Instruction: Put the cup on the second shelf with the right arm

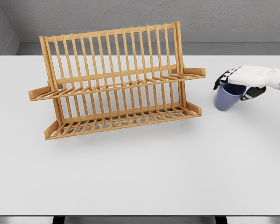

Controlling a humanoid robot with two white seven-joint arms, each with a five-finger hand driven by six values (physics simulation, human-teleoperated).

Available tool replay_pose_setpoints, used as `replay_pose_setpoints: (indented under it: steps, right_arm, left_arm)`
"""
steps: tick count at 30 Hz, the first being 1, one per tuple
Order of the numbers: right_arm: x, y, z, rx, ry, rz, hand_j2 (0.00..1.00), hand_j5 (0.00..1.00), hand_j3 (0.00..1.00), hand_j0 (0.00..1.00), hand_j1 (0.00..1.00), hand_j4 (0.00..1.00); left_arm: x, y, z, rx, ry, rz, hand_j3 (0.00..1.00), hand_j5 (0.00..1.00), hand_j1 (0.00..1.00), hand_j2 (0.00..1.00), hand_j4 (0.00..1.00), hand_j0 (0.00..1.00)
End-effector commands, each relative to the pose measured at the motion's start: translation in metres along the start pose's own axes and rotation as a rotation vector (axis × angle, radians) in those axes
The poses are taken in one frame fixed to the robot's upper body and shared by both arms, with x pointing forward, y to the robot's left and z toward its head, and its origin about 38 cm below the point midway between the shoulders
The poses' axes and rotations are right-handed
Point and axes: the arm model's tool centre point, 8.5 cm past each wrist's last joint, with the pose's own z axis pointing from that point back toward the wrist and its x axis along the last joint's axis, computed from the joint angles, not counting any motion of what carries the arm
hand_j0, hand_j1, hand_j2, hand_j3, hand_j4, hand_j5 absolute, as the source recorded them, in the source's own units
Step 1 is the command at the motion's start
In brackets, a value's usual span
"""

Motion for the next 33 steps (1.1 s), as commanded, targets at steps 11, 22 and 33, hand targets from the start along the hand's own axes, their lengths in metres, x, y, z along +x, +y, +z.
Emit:
replay_pose_setpoints:
  steps: [11, 22, 33]
  right_arm:
    - [-0.002, -0.022, 0.01, -0.044, 0.009, 0.023, 0.66, 0.66, 0.66, 0.66, 0.66, 0.66]
    - [-0.009, -0.056, 0.026, -0.122, 0.038, 0.049, 0.64, 0.64, 0.64, 0.64, 0.64, 0.64]
    - [-0.004, -0.089, 0.043, -0.22, 0.04, 0.086, 0.65, 0.65, 0.65, 0.65, 0.65, 0.65]
  left_arm:
    - [0.0, 0.0, 0.0, 0.0, 0.0, 0.0, 1.0, 1.0, 1.0, 1.0, 1.0, 1.0]
    - [0.0, 0.0, 0.0, 0.0, 0.0, 0.0, 1.0, 1.0, 1.0, 1.0, 1.0, 1.0]
    - [0.0, 0.0, 0.0, -0.001, 0.0, 0.0, 1.0, 1.0, 1.0, 1.0, 1.0, 1.0]
